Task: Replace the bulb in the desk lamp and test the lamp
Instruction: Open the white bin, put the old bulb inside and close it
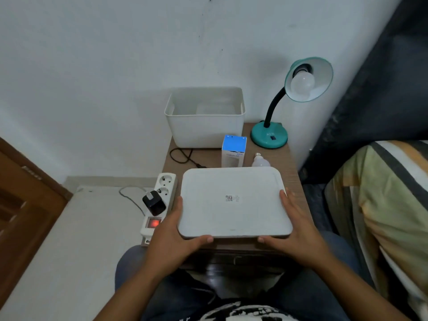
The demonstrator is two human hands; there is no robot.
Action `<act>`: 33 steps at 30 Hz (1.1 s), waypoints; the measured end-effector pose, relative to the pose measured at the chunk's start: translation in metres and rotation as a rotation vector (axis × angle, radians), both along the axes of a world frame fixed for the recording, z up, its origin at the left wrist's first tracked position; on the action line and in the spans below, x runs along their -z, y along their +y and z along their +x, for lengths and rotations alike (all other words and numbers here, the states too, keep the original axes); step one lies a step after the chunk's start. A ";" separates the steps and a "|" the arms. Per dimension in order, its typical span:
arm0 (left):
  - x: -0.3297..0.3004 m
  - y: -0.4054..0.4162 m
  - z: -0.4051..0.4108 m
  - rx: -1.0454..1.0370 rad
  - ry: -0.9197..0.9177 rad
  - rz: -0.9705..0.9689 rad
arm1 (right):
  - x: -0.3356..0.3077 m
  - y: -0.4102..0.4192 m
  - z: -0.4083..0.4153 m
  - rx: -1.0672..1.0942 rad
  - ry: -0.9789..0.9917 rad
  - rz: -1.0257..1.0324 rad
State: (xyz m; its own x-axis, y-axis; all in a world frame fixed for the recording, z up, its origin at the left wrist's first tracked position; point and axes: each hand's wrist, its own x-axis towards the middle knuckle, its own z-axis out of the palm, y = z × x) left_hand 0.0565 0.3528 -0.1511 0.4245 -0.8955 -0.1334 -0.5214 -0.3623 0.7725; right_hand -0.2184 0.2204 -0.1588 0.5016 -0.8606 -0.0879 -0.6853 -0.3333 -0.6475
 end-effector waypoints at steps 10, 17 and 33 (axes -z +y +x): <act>0.031 0.007 -0.011 0.044 -0.048 0.097 | 0.035 0.013 -0.013 0.005 0.063 0.098; 0.042 0.004 -0.011 0.133 -0.221 0.171 | 0.050 0.011 -0.013 -0.008 0.159 0.105; 0.053 0.000 -0.015 0.139 -0.391 0.230 | 0.053 0.010 -0.006 -0.021 0.278 0.077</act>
State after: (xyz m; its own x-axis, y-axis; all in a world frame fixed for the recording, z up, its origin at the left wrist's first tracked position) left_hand 0.0418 0.3527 -0.2045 0.3610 -0.9132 -0.1891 -0.8126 -0.4075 0.4167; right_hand -0.2241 0.2301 -0.2113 0.4672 -0.8356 -0.2890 -0.8333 -0.3069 -0.4599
